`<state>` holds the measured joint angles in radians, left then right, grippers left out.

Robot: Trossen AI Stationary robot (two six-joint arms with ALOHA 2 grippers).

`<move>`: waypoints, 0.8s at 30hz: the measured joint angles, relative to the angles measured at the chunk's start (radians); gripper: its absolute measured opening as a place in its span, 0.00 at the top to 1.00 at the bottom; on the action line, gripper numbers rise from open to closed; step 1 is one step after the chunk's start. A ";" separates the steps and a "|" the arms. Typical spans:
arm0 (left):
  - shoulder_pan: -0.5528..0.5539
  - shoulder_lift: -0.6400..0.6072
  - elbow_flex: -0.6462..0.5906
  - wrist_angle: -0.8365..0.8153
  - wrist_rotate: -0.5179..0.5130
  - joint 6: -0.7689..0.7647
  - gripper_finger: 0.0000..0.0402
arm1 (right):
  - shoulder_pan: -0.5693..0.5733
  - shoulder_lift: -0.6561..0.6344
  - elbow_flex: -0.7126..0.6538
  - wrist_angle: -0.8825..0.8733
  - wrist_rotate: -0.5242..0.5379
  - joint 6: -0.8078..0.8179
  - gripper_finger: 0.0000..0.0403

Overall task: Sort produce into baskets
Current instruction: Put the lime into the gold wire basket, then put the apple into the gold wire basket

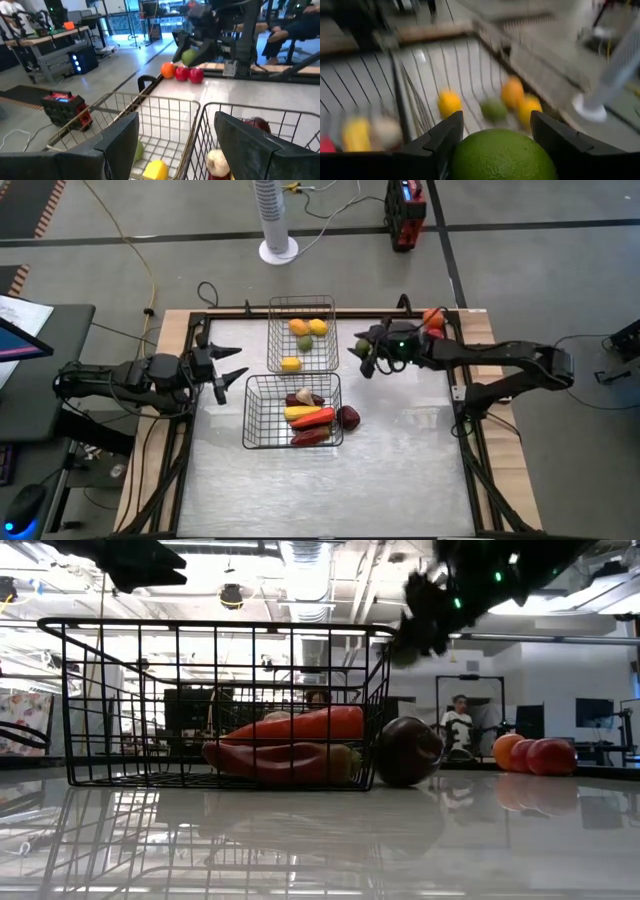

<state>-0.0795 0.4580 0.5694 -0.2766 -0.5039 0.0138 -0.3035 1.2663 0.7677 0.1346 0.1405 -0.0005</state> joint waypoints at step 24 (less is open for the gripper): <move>0.000 0.000 0.000 0.060 0.001 0.071 0.38 | 0.047 0.653 0.804 -0.294 -0.066 -0.052 0.26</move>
<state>-0.0798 0.4576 0.5694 -0.2170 -0.5034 0.0844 -0.2565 1.9190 1.5717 -0.1597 0.0749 -0.0530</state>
